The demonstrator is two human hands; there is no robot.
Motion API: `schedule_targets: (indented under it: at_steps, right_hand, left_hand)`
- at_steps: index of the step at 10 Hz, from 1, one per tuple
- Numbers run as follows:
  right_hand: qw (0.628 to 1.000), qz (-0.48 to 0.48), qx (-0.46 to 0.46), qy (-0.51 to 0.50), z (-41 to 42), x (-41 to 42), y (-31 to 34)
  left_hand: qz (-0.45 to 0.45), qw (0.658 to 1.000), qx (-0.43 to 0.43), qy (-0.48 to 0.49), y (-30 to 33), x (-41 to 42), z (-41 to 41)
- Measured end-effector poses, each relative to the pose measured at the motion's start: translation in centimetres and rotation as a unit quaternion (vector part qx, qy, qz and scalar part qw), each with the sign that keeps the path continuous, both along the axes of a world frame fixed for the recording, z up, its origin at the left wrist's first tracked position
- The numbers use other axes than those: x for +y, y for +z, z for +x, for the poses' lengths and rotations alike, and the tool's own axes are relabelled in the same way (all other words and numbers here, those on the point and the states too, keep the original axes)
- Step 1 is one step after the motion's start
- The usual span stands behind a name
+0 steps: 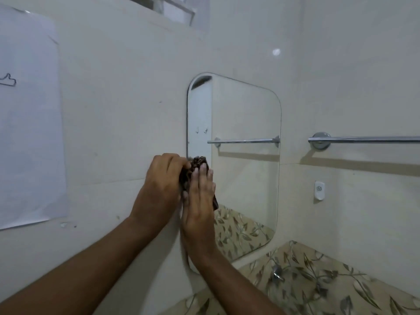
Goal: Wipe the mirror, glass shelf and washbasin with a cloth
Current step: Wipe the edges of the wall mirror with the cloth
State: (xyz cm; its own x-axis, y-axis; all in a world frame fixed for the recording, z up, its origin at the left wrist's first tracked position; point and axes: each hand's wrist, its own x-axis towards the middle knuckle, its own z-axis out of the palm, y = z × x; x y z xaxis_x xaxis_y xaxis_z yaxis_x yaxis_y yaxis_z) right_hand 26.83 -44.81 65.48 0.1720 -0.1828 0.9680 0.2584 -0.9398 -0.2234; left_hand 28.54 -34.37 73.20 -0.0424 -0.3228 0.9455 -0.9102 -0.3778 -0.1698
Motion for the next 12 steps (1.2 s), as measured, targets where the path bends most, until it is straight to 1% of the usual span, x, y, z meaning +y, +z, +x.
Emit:
schedule_targets:
  at_steps: [1,2,3,4,5,6,7,8,9,10,11,12]
  right_hand:
    - [0.996,-0.081,0.001,-0.02,0.2,-1.7,0.3]
    - [0.996,-0.083,-0.016,-0.018,0.4,-3.2,2.5]
    - [0.998,0.005,-0.049,-0.04,1.4,-5.9,5.4]
    - [0.99,0.089,-0.077,-0.071,1.6,-9.2,7.1]
    - [0.984,0.137,-0.074,-0.086,0.8,-12.7,7.5]
    - [0.977,0.162,-0.068,-0.12,0.7,-17.3,7.7]
    - [0.962,0.234,-0.061,-0.13,0.6,-21.8,8.0]
    - [0.941,0.308,-0.055,-0.128,0.3,-24.4,8.4]
    - [0.928,0.346,-0.061,-0.122,0.3,-24.6,9.2]
    - [0.939,0.313,-0.073,-0.124,0.4,-23.0,10.2]
    - [0.962,0.237,-0.077,-0.114,0.5,-19.6,11.5]
    - [0.982,0.151,-0.074,-0.086,0.8,-14.3,12.5]
  left_hand:
    - [0.005,0.998,-0.043,0.041,2.4,0.2,0.4]
    - [0.033,0.992,-0.098,0.072,4.9,-0.4,1.3]
    - [0.037,0.987,-0.13,0.092,6.7,-1.3,2.2]
    - [0.013,0.989,-0.122,0.082,7.0,-1.6,2.8]
    - [-0.014,0.992,-0.108,0.07,6.8,-2.1,2.7]
    - [-0.024,0.991,-0.119,0.051,7.0,-1.9,2.8]
    - [-0.064,0.986,-0.147,0.046,7.1,-0.4,3.5]
    - [-0.076,0.996,-0.04,-0.026,5.8,-9.5,3.9]
    - [0.029,0.821,0.377,-0.429,1.6,-26.5,7.3]
    - [-0.018,0.836,0.274,-0.475,1.3,-28.9,6.6]
    - [-0.012,0.982,-0.188,0.013,3.0,-14.8,3.9]
    - [-0.072,0.984,-0.157,0.039,6.6,-2.7,2.9]
